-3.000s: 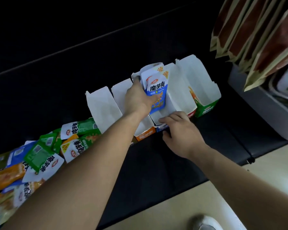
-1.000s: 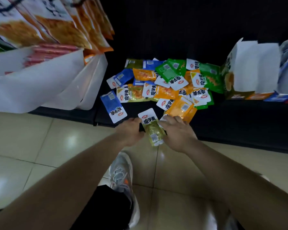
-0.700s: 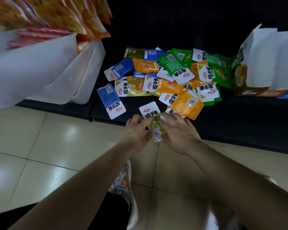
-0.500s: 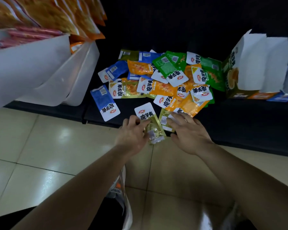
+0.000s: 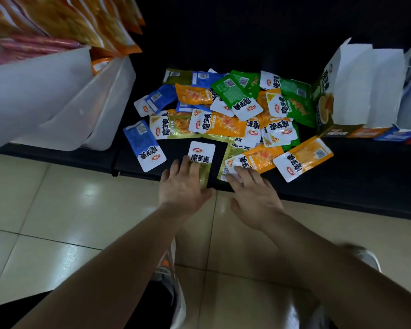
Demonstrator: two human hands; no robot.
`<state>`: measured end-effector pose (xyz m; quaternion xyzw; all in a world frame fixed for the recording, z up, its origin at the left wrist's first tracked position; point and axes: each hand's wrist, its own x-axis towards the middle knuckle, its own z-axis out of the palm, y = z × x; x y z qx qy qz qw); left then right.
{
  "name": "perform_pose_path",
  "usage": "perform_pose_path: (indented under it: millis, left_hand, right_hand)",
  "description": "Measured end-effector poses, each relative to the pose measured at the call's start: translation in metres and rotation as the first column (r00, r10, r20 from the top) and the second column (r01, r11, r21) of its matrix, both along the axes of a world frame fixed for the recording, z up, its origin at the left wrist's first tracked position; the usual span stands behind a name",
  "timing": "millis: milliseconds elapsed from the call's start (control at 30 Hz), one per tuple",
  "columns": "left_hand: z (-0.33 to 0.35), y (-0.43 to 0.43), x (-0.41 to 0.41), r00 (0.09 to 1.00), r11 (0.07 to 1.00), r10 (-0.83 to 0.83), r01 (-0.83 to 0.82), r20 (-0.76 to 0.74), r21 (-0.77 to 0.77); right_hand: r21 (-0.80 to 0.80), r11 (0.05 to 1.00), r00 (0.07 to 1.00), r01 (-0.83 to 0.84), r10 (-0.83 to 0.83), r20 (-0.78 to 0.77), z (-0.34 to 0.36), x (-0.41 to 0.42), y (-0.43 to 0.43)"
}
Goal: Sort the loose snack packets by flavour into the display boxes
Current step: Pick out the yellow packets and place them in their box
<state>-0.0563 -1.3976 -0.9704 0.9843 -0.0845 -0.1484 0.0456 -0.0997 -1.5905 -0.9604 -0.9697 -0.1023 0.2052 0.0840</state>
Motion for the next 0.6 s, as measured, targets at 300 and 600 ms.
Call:
perform_pose_path:
  millis: [300, 600]
  left_hand:
    - [0.002, 0.02, 0.004, 0.999, 0.999, 0.017, -0.018, -0.034, -0.039]
    - [0.017, 0.019, 0.004, 0.998, 0.998, -0.027, 0.024, -0.058, -0.064]
  right_hand:
    - [-0.176, 0.951, 0.965, 0.254, -0.237, 0.111, 0.001, 0.004, -0.037]
    - [-0.054, 0.996, 0.995, 0.072, -0.068, 0.072, -0.006, 0.001, -0.005]
